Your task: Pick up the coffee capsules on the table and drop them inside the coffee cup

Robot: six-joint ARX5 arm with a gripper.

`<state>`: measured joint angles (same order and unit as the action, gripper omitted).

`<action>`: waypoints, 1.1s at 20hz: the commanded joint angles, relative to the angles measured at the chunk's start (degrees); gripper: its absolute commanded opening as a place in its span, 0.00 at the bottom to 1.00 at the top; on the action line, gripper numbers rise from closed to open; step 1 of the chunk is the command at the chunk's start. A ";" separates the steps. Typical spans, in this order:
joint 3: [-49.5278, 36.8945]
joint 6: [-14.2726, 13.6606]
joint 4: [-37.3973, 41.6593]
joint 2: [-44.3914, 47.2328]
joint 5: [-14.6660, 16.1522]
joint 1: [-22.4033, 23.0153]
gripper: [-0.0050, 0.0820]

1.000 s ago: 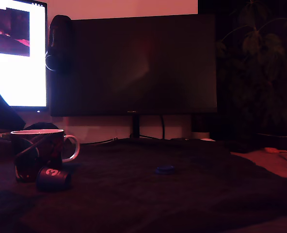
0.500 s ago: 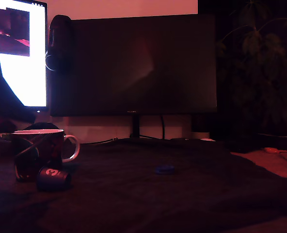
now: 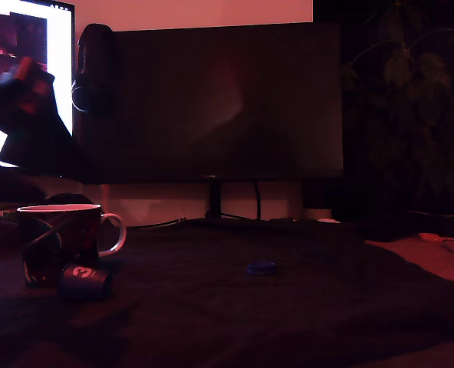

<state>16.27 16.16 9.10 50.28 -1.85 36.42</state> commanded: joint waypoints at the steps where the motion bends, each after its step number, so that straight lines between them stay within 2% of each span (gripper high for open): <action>1: -1.64 -0.74 3.26 1.14 -2.47 1.25 0.84; 7: -7.58 -1.62 13.77 1.84 -7.56 3.61 0.83; 10: -11.21 -2.21 20.46 1.86 -7.69 4.20 0.83; 15: -13.22 -2.69 22.69 2.47 -7.69 4.24 0.83; 18: -13.22 -3.06 23.41 5.81 -7.67 4.24 0.83; 22: -13.20 -3.08 29.75 11.61 -7.67 4.24 0.83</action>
<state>4.12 13.47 37.54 61.32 -9.52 40.51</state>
